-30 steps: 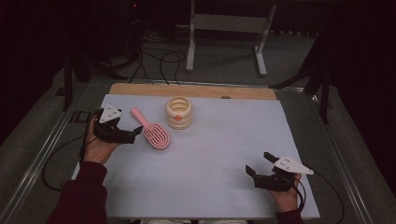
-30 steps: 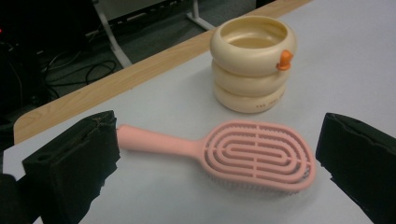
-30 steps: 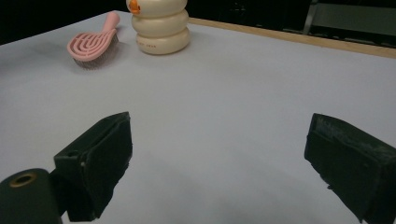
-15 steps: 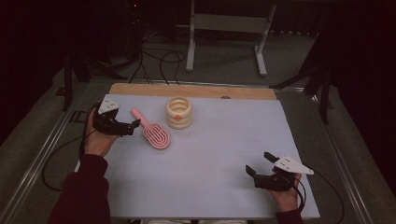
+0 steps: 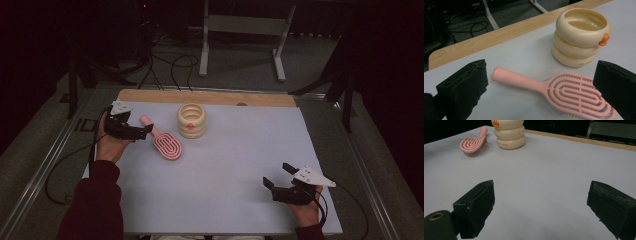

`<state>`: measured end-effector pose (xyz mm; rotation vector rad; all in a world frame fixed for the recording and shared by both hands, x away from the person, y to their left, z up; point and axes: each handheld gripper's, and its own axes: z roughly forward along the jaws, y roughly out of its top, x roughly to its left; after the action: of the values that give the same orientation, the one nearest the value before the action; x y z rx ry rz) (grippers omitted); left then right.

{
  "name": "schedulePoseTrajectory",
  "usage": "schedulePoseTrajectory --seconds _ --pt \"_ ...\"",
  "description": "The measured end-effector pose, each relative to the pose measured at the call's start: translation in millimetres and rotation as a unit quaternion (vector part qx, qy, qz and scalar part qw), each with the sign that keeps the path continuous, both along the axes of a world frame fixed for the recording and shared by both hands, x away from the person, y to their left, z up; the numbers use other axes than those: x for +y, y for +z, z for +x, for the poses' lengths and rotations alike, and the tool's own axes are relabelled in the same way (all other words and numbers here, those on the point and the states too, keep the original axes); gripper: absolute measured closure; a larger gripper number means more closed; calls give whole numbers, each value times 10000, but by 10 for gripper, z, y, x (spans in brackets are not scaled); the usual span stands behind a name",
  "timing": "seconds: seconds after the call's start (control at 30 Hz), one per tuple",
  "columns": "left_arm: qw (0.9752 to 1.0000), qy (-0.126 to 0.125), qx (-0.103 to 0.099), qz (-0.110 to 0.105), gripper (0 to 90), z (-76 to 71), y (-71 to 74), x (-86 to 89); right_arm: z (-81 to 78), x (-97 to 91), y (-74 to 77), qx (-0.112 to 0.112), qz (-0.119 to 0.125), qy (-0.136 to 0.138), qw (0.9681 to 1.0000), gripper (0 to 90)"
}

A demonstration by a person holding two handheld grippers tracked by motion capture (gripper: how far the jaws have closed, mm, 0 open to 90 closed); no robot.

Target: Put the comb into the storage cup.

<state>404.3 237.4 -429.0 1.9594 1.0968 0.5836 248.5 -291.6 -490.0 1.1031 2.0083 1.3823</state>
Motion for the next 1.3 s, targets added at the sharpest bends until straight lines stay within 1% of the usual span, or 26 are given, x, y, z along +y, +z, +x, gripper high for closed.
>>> schedulePoseTrajectory --seconds 0.33,0.43,0.53,0.6,0.67,0.73,0.77,0.83,0.87,0.93,1.0,1.07,1.13,1.27,1.3 --pt "9999 87 119 -57 11 131 -72 -11 3 -16 1 -21 5 -6 10000 79" --pt "9997 121 194 -101 19 163 -81 -4 4 -16 -1 -23 10 6 10000 79" --pt "9996 156 238 -85 44 196 -88 -3 4 -15 -1 -18 17 8 10000 79" --pt "9995 227 223 -50 77 216 -93 -8 4 -18 0 -25 14 4 10000 79" --pt "9991 369 180 59 139 233 -106 -29 5 -18 -1 -18 24 7 10000 79" --pt "9982 513 208 217 205 260 -131 -52 5 -20 -1 -17 23 8 10000 79" --pt "9979 546 226 258 250 269 -147 -63 5 -21 0 -10 29 8 10000 79" --pt "9977 544 237 320 336 284 -177 -78 5 -23 0 -8 50 0 10000 79" --pt "9979 516 242 315 379 290 -190 -84 5 -24 0 -9 52 -1 10000 79" --pt "9980 477 264 334 500 304 -212 -95 6 -26 -1 -11 55 3 10000 79" --pt "9975 487 328 391 587 328 -238 -110 8 -29 -2 -15 54 11 10000 79" --pt "9966 522 437 467 668 354 -271 -127 9 -30 -3 -17 54 9 10000 79" --pt "9958 508 550 519 747 381 -305 -138 9 -30 -2 -15 67 1 10000 79" --pt "9948 477 698 576 880 425 -388 -173 10 -30 -3 -15 65 12 10000 79" --pt "9948 477 698 576 895 425 -388 -173 10 -30 -3 -15 65 12 10000 79"
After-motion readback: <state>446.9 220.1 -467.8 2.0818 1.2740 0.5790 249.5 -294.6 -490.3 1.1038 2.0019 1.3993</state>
